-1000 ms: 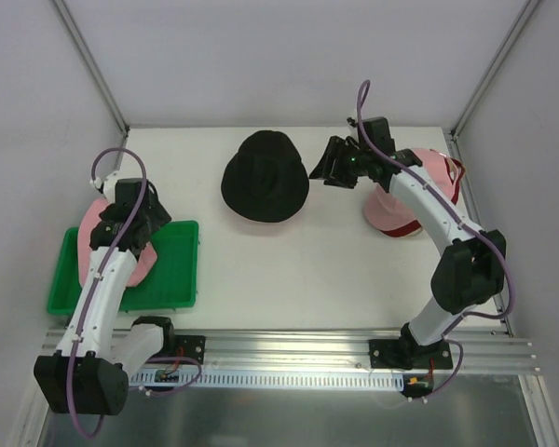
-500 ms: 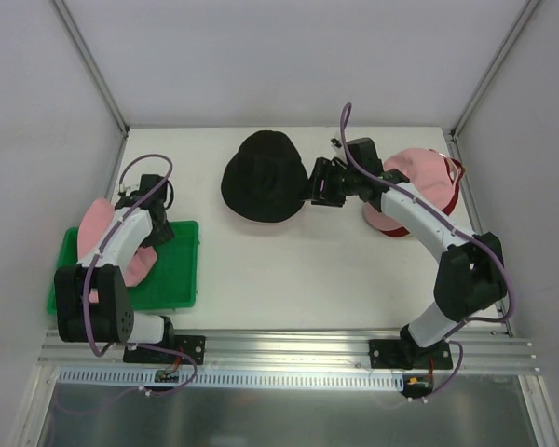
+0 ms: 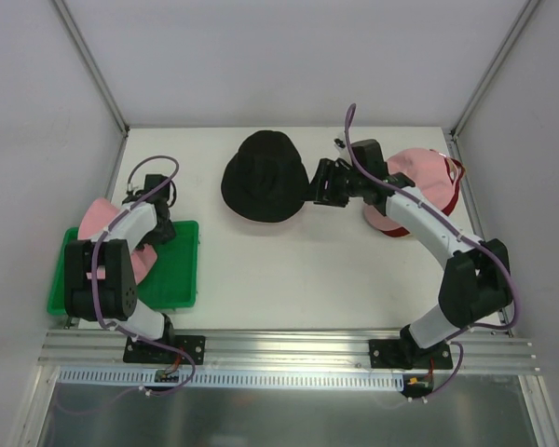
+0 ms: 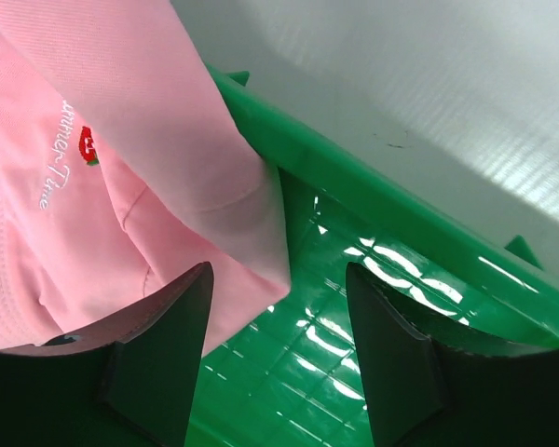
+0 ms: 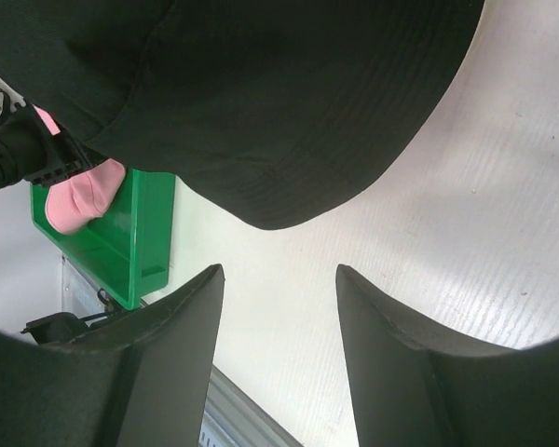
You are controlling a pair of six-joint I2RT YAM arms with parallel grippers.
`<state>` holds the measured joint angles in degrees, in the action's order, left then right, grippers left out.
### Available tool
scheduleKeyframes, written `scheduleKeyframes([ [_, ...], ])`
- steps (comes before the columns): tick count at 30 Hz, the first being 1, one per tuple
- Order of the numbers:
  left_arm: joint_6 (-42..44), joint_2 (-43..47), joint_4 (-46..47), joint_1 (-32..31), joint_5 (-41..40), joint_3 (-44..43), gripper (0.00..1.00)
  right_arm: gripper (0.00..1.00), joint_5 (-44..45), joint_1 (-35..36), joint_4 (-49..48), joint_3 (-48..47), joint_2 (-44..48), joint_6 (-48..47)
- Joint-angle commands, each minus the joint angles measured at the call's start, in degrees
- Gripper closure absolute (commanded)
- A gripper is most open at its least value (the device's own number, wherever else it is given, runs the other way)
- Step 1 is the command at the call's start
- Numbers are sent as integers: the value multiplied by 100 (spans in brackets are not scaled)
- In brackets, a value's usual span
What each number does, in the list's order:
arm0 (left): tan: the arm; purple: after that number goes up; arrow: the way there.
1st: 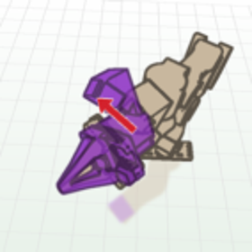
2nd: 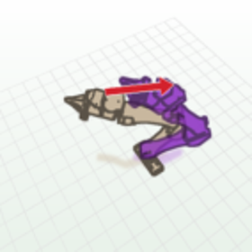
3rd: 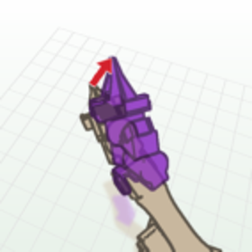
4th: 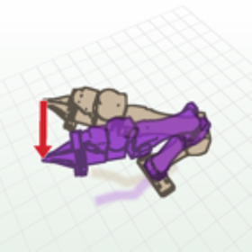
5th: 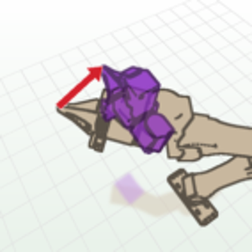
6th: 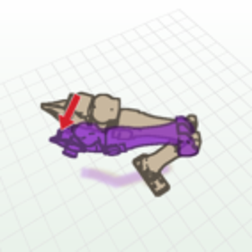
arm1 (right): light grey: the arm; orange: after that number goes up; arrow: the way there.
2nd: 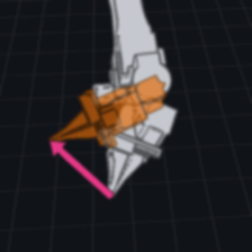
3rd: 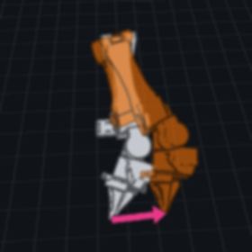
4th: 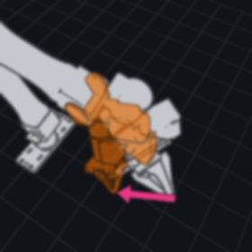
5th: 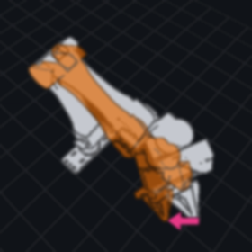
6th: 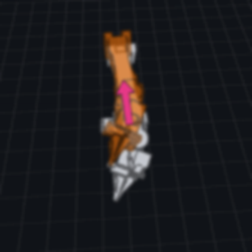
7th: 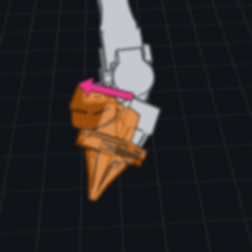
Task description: Stack the hats
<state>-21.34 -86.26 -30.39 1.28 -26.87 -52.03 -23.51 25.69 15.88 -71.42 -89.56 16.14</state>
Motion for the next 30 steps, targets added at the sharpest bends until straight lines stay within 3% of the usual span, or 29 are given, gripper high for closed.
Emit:
scheduleKeyframes([
  [1, 60, -163, 156, 153, 77, 53, 41, 45, -172, -64, -208, 66, 255, -138],
  [8, -54, -391, 262, 417, 252, 97, 50, 46, -216, -108, -252, 137, 246, -146],
  [12, -98, -409, 262, 452, 349, 79, 73, 47, -207, -126, -252, 146, 246, -146],
  [13, -81, -340, 262, 452, 384, 70, 85, 48, -216, -135, -261, 137, 263, -129],
  [16, 33, -94, 61, 443, 428, -17, 100, 49, -216, -135, -252, 119, 290, -111],
  [21, 332, 590, -704, 452, 498, -500, 100, 50, -216, -135, -235, 84, 360, -85],
  [30, 710, 2172, -2005, 435, 1394, -1300, 100, 50, -224, -126, -68, -188, 457, -15],
])
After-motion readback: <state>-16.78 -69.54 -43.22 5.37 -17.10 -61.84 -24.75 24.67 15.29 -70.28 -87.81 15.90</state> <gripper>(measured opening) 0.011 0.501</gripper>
